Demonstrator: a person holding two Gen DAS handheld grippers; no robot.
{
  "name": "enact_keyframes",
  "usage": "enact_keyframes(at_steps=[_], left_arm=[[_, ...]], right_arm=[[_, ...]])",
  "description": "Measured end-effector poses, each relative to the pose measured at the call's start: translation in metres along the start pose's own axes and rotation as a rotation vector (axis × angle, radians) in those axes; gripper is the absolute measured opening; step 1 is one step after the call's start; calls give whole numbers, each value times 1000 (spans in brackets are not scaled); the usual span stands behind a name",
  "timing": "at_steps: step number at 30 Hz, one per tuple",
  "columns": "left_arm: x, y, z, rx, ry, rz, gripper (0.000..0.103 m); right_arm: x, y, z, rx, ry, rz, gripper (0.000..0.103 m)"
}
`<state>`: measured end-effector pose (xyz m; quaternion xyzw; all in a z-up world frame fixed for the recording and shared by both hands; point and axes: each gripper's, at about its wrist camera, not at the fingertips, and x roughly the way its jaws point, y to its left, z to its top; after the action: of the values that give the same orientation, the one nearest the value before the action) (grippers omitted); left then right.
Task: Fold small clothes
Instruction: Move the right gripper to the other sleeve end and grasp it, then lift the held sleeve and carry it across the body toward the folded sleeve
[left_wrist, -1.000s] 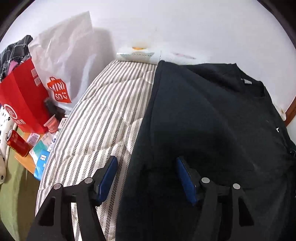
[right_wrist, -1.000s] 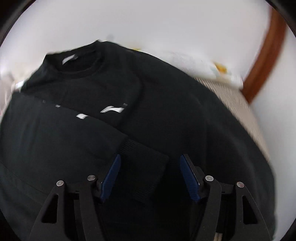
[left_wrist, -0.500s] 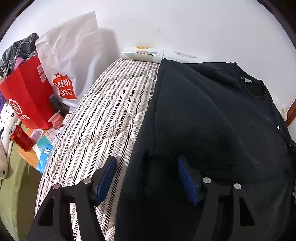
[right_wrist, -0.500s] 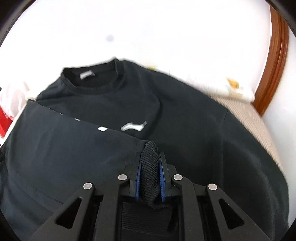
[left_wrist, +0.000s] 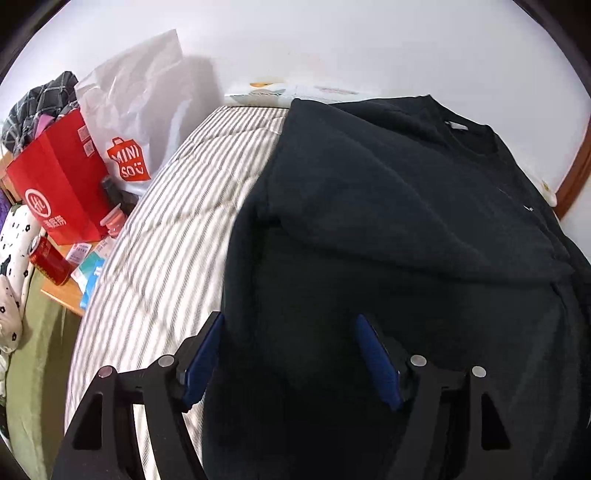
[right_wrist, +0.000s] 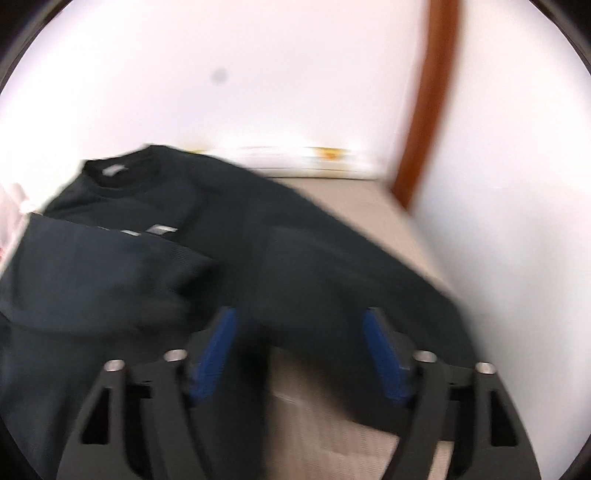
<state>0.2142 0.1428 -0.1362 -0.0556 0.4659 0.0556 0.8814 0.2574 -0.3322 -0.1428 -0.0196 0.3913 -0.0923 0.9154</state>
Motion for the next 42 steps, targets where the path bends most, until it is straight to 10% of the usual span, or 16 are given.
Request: enact_keyframes(at_steps=[8, 20, 25, 42], left_arm=[[-22, -5, -28, -42, -36, -58, 74], [-28, -8, -41, -44, -18, 21, 74], [-35, -1, -43, -28, -38, 68, 74], [-26, 14, -62, -1, -32, 28, 79]], right_arm=[[-8, -131, -87, 96, 132, -118, 81], [14, -174, -117, 191, 137, -43, 67], [6, -169, -117, 182, 101, -96, 10], [-82, -39, 0, 104, -184, 88, 7]])
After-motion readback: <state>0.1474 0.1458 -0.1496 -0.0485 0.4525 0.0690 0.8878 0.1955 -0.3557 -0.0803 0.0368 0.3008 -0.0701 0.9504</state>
